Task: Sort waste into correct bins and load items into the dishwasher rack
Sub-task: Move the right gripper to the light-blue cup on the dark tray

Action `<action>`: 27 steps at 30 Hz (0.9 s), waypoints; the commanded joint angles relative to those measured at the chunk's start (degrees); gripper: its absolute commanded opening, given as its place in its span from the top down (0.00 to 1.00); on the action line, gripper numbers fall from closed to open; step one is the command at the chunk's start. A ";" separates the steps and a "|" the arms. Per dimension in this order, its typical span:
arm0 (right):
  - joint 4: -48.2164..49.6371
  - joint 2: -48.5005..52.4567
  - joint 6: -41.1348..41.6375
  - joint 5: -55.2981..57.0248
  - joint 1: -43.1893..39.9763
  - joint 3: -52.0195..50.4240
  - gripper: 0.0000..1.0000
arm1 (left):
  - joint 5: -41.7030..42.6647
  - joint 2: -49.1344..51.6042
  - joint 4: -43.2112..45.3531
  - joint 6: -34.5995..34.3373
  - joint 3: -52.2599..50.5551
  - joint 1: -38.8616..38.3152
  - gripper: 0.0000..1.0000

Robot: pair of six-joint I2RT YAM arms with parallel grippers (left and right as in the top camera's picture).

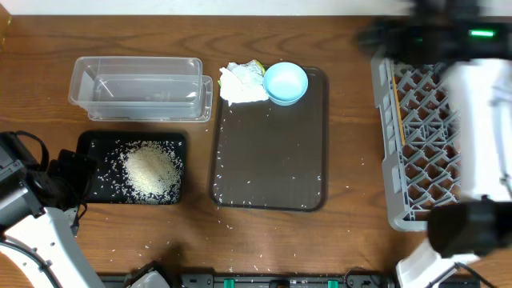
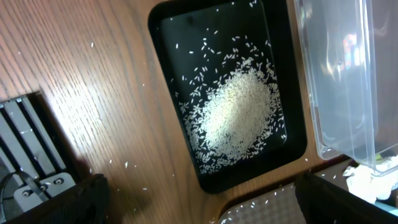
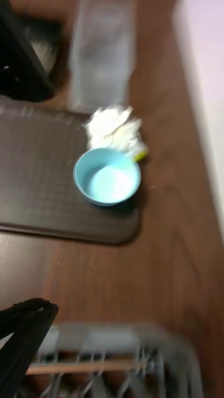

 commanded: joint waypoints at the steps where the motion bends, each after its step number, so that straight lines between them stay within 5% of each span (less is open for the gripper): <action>1: 1.27 4.68 -4.57 19.43 9.33 0.04 0.01 | -0.70 0.04 -0.28 -0.28 0.46 0.28 0.02; 7: 10.73 12.66 -5.09 30.25 19.67 0.04 0.01 | -0.68 0.04 -0.28 -0.28 0.46 0.28 0.02; 13: 17.25 18.88 -5.09 24.57 23.54 0.04 0.02 | -0.68 0.04 -0.28 -0.28 0.46 0.28 0.02; 19: 16.85 24.15 -4.52 24.11 25.00 0.02 0.16 | -0.68 0.04 -0.28 -0.28 0.46 0.28 0.02; 24: 14.73 26.73 -4.50 23.80 24.72 0.02 0.45 | -0.68 0.04 -0.31 -0.28 0.46 0.28 0.02; 27: 12.33 27.54 -4.81 23.61 24.61 0.02 0.48 | -0.68 0.04 -0.28 -0.28 0.46 0.28 0.02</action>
